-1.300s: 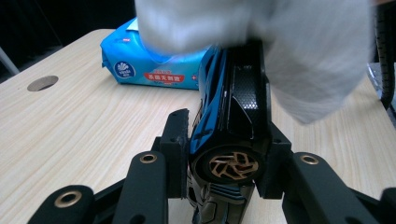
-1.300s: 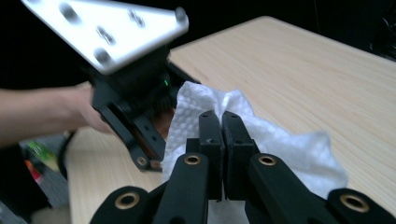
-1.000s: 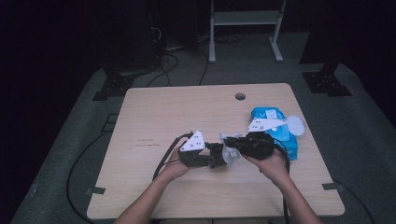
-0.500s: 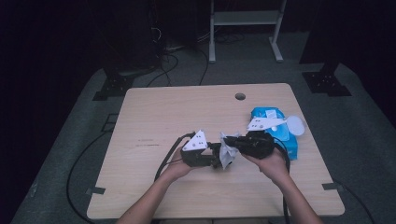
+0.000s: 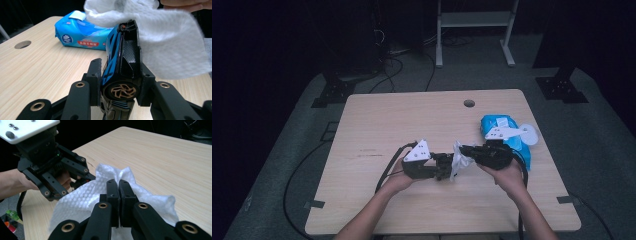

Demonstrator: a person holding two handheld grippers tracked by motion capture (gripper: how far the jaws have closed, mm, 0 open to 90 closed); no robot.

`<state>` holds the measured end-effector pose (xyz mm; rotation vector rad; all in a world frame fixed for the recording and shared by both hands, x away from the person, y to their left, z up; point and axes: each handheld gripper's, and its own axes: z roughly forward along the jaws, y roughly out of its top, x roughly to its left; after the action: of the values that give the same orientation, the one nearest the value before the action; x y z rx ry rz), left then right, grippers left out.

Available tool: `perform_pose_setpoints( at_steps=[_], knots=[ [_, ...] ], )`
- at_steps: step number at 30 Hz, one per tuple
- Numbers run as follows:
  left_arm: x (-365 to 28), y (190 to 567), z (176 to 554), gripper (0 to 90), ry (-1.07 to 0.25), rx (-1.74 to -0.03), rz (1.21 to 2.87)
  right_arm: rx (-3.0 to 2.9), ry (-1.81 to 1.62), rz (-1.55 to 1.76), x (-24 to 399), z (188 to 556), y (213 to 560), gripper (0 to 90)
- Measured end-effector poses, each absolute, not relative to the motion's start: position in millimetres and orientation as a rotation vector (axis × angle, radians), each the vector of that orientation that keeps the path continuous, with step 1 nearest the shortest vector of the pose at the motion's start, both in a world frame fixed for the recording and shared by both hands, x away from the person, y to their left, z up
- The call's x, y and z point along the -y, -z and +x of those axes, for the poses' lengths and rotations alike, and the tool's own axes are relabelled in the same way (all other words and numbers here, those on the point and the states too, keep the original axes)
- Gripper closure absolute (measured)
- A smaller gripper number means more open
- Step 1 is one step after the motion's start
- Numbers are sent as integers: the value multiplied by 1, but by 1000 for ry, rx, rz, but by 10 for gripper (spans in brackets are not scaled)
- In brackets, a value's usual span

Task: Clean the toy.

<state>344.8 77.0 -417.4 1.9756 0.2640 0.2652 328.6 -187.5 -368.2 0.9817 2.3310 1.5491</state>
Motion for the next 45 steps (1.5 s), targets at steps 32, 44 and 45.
perform_pose_setpoints(
  at_steps=[32, 44, 45],
  knots=[
    [-82, 417, 341, 603, -235, -256, 1983, -2337, -1603, 960, 183, 318, 376, 878],
    [-88, 425, 339, 537, -325, -249, 2007, -2359, -1573, 973, 174, 316, 392, 878],
    [-89, 427, 339, 525, -333, -252, 2005, -2360, -1571, 979, 173, 316, 392, 878]
  ],
)
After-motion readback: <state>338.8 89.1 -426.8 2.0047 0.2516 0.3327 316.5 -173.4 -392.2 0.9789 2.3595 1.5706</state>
